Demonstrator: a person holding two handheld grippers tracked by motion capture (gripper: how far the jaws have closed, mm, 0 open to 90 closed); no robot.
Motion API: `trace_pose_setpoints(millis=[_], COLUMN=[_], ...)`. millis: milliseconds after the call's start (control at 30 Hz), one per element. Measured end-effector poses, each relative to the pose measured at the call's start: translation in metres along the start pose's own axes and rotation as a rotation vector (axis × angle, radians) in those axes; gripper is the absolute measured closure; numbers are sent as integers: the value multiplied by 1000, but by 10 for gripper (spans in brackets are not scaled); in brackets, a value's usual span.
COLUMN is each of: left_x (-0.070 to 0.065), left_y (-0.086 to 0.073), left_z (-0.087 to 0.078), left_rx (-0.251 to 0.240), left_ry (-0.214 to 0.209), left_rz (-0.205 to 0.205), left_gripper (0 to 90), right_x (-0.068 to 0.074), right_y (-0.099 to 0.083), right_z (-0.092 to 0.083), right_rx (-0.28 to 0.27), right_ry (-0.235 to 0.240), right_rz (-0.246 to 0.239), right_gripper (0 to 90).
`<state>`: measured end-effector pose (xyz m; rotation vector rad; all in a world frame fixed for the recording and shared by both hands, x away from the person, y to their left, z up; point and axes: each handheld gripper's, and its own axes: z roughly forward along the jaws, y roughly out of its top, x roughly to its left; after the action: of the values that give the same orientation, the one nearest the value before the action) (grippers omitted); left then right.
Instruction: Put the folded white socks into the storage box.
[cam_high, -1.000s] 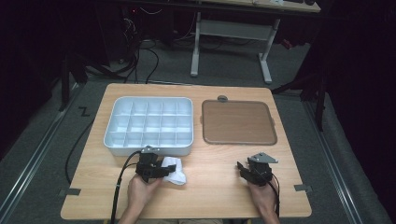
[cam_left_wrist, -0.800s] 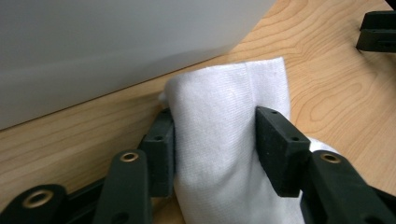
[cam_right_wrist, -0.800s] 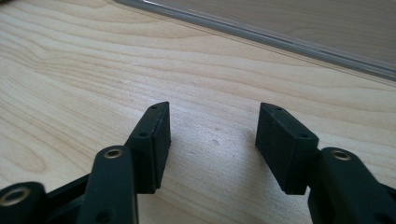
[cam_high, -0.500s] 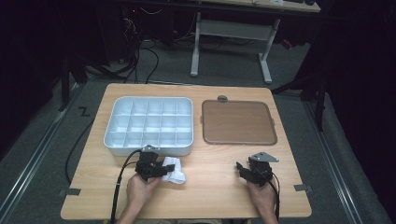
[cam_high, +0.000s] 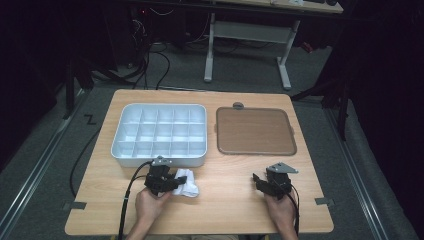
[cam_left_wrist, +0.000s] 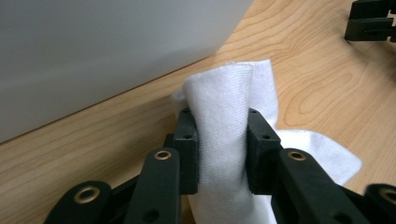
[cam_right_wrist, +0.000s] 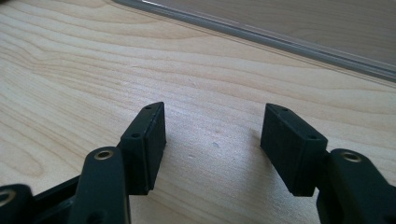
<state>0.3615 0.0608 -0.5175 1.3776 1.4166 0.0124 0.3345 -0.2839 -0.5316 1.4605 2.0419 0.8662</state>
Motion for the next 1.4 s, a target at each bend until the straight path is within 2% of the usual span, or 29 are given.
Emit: trace_pose_setpoints(millis=[167, 200, 533, 700, 867, 1100, 1167, 1300, 1400], left_x=[-6, -7, -14, -15, -14, -21, -22, -27, -29], left_y=[-3, -2, 2, 7, 11, 17, 20, 25, 29], left_z=[-1, -2, -4, -9, -11, -13, -12, -16, -19], left_rx=[31, 39, 47, 45, 50, 58, 61, 61, 50], left_ry=[-8, -4, -17, -43, -50, -45, -45, -32, -34], left_rz=[13, 30, 35, -1, -22, -2, -11, 22, 22], left_gripper=[716, 718, 724, 724, 724, 723, 723, 723, 723], right_x=[-1, 0, 0, 0, 0, 0, 0, 0, 0], right_y=[0, 0, 0, 0, 0, 0, 0, 0, 1], right_z=[0, 0, 0, 1, 1, 1, 1, 1, 1], right_rx=[0, 1, 1, 2, 1, 1, 1, 1, 1], right_ry=[4, 4, 6, 16, 23, 24, 24, 24, 24], right_rz=[0, 0, -2, -10, -22, -22, -22, -22, -26], right_gripper=[399, 398, 395, 370, 369, 369, 369, 369, 368])
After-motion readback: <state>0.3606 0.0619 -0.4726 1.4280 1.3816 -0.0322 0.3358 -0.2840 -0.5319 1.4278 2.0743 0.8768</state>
